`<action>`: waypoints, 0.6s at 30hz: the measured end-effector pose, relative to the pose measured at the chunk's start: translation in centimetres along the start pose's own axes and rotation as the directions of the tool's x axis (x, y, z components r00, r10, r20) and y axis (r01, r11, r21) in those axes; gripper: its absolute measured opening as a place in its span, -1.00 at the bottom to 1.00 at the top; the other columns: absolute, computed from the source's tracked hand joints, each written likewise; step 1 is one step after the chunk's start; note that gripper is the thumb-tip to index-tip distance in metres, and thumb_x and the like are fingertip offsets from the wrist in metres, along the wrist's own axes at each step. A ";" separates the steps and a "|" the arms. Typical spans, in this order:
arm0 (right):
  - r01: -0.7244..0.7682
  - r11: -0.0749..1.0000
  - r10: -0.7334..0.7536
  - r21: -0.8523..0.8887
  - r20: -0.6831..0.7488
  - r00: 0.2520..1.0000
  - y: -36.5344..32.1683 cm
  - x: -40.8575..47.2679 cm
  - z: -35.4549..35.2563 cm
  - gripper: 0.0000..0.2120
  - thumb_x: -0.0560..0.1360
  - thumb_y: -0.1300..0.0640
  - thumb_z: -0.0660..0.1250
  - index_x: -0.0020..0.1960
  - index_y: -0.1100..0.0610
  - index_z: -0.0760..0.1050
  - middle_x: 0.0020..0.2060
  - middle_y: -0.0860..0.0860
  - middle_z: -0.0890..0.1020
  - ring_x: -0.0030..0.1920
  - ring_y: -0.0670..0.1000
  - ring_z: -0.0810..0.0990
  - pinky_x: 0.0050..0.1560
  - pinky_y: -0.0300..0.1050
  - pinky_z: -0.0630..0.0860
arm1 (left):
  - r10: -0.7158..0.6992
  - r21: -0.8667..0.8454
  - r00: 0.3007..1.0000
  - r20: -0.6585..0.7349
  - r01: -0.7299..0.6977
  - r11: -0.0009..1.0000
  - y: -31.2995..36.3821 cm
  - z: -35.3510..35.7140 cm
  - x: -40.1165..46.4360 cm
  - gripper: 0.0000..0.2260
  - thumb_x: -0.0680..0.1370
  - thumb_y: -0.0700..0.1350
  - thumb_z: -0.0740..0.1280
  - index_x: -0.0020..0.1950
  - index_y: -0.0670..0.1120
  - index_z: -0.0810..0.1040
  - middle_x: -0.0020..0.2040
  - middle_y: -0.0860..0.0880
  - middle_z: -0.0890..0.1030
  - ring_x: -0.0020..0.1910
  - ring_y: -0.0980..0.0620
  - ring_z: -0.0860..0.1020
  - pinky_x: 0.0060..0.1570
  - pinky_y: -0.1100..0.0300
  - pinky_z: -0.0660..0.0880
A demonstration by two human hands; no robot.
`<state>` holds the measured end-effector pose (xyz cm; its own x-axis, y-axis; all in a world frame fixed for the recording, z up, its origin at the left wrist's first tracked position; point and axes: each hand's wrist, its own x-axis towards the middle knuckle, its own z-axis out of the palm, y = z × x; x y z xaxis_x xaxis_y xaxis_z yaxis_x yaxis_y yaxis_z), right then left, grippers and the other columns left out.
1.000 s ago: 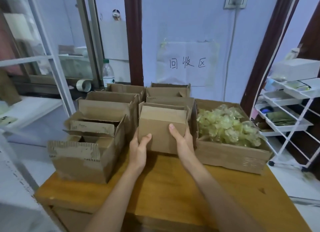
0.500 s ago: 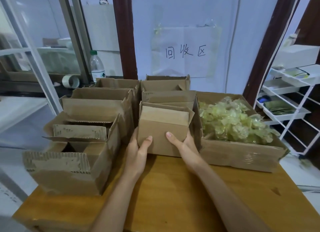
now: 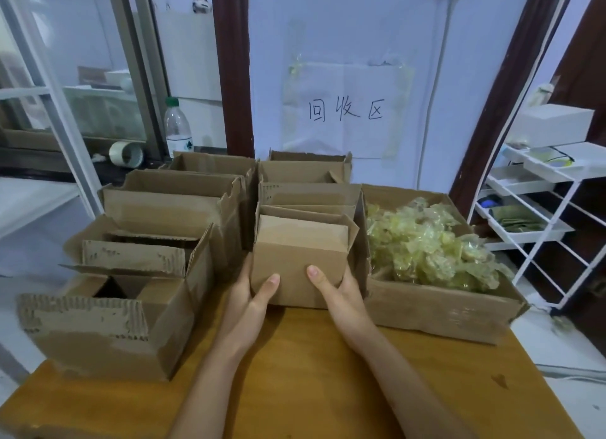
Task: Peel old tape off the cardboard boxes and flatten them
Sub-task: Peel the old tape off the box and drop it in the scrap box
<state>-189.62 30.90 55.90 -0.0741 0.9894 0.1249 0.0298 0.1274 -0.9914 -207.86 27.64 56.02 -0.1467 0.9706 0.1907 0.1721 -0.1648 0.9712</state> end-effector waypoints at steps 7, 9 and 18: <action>0.028 0.999 -0.028 -0.023 0.000 1.000 -0.1 -0.9 0.1 -0.30 0.54 -0.25 0.36 0.60 -0.11 0.24 0.33 -0.21 0.58 0.30 -0.26 0.55 0.35 -0.23 0.51 | 0.037 0.045 0.997 -0.070 -0.034 0.998 -0.3 0.5 -0.3 -0.47 0.66 0.08 0.34 0.62 0.11 0.31 0.37 0.13 0.55 0.30 0.26 0.49 0.17 0.38 0.40; 0.043 0.998 -0.044 -0.046 -0.033 0.998 -0.2 -1.3 0.4 -0.31 0.54 -0.27 0.35 0.59 -0.12 0.26 0.30 -0.26 0.58 0.24 -0.33 0.55 0.26 -0.34 0.52 | 0.040 0.052 0.997 -0.073 -0.036 0.998 -0.4 0.4 -0.4 -0.51 0.67 0.03 0.34 0.60 0.11 0.34 0.34 0.15 0.56 0.26 0.29 0.49 0.13 0.40 0.40; 0.062 0.977 -0.071 -0.203 -0.037 0.997 -0.2 -2.0 1.2 -0.19 0.57 -0.42 0.18 0.69 -0.16 -0.03 0.50 -0.18 0.42 0.48 -0.15 0.40 0.53 -0.05 0.33 | 0.025 0.118 0.985 -0.171 -0.005 0.993 -0.6 0.0 -0.4 -0.51 0.65 -0.01 0.38 0.59 0.07 0.40 0.37 0.05 0.59 0.38 0.01 0.51 0.43 -0.05 0.46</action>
<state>-190.69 28.80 55.81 -0.0395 0.9797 0.1964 0.2266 0.2003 -0.9532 -207.86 27.38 55.36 -0.3069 0.9217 0.2371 0.2864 -0.1481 0.9466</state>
